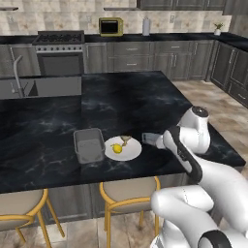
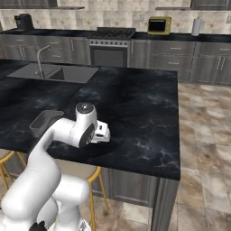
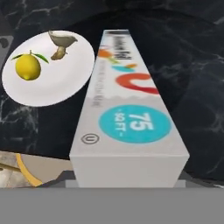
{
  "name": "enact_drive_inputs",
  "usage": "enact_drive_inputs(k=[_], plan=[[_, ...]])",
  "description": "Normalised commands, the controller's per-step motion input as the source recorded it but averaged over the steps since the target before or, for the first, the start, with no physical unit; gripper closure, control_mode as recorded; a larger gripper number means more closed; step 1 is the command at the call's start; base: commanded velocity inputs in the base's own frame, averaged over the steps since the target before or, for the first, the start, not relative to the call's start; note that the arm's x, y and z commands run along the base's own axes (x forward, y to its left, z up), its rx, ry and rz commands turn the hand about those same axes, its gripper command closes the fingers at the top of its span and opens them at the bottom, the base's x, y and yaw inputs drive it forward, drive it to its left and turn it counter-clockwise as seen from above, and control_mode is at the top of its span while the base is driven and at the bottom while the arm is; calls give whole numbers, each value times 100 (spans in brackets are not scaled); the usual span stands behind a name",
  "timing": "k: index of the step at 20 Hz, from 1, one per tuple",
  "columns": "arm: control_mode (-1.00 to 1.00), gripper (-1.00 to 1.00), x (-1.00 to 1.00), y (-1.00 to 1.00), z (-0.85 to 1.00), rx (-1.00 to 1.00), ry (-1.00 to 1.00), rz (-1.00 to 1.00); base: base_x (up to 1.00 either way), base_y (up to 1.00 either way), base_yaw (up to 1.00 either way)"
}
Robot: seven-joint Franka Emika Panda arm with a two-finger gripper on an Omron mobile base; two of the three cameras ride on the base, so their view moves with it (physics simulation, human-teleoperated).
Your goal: Retrieve the tupperware and aluminum foil from the cabinet and place them on the dining counter near the plate with mushroom and lemon to prepare for storing leftovers.
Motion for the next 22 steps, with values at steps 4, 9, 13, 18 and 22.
enact_drive_inputs(k=[4, 9, 13, 18, 22], plan=[[-100, 100, 65, 0, -51, 0, 0, 5, 0, 0, 0], [-100, 100, 61, 0, -44, 0, 0, 1, 0, 0, 0], [-100, 100, 64, 0, -44, 0, 2, 0, 0, 0, 0], [-100, -100, 64, 1, -41, 0, 4, 0, 0, 0, 0], [-100, -100, 32, 0, 3, 0, 0, 0, 0, 0, 0]])
